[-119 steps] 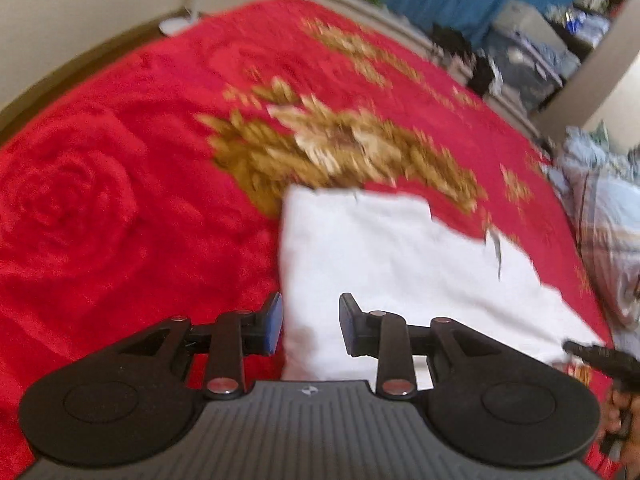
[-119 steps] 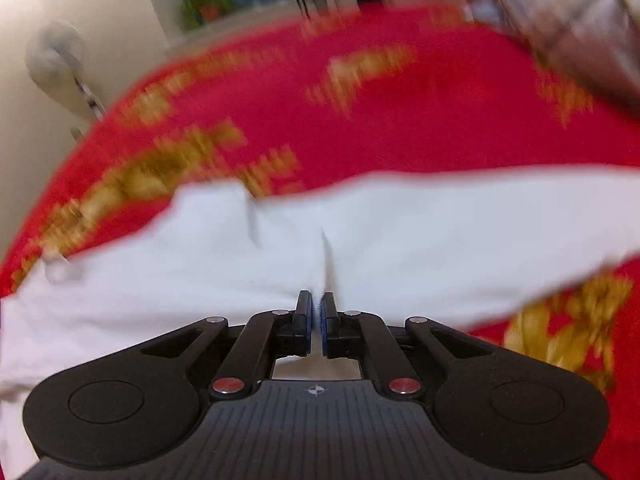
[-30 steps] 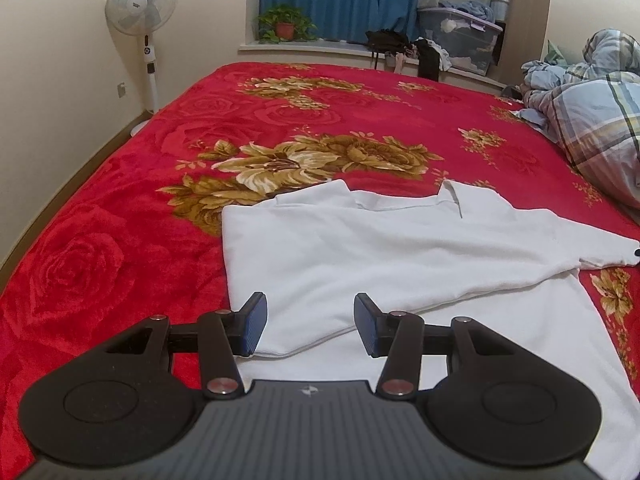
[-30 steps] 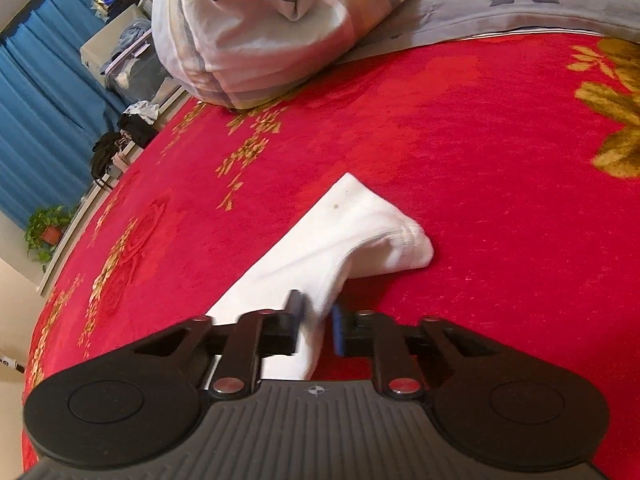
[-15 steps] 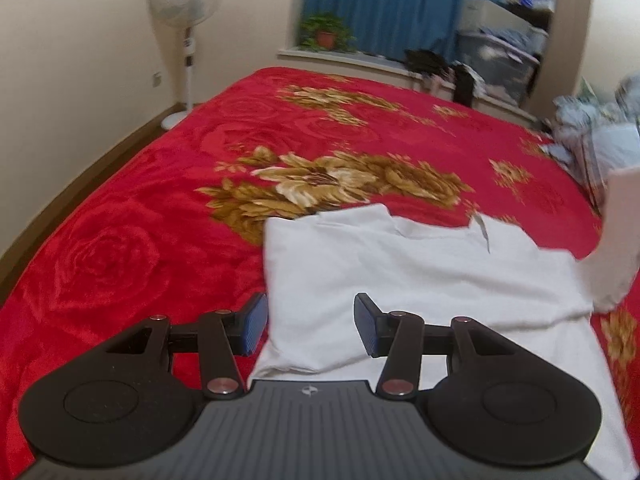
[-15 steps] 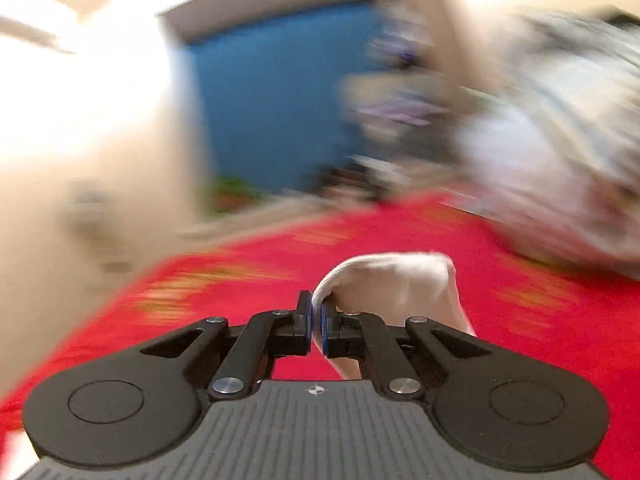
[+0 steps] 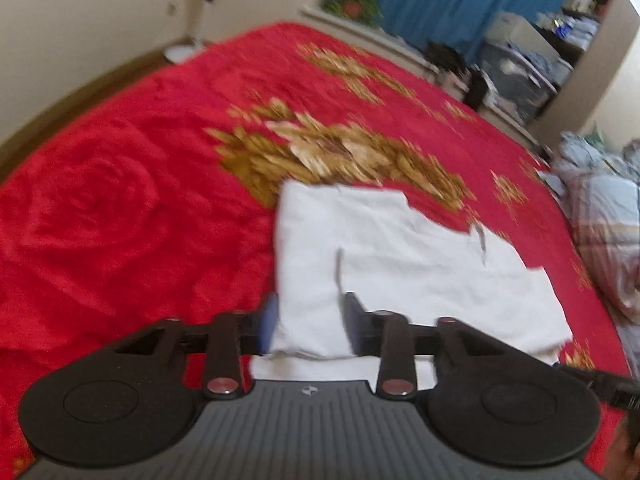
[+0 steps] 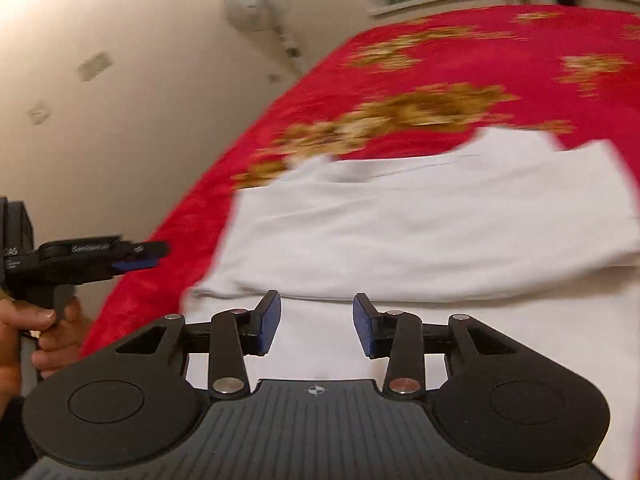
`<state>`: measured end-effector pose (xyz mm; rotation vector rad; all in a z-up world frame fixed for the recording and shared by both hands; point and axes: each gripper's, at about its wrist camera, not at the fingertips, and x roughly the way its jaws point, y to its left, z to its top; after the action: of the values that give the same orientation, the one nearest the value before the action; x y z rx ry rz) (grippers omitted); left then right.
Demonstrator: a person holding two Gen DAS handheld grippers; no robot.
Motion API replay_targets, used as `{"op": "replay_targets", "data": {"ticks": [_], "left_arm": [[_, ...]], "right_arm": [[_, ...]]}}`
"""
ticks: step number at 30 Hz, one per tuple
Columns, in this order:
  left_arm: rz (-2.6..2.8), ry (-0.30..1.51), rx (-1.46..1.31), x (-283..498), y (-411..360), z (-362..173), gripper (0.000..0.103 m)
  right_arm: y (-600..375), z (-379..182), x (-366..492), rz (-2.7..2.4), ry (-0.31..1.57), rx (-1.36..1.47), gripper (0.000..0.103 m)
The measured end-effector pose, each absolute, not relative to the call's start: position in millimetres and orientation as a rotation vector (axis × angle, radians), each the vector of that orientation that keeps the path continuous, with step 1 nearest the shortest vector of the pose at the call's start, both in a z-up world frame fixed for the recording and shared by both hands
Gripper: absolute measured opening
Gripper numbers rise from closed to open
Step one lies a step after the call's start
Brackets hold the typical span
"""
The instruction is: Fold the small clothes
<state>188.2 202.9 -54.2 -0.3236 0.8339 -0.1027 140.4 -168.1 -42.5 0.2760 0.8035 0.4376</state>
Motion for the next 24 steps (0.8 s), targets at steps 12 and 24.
{"op": "replay_targets", "data": {"ticks": [12,24], "left_arm": [[-0.218,0.992,-0.402,248,165,-115,0.002],[-0.033,0.852,-0.208,231,199,-66,0.01]], "right_arm": [[-319,-39,149,0.082,0.642,0.542,0.044],[-322,-97,196,-0.047,0.859,0.515,0.045]]}}
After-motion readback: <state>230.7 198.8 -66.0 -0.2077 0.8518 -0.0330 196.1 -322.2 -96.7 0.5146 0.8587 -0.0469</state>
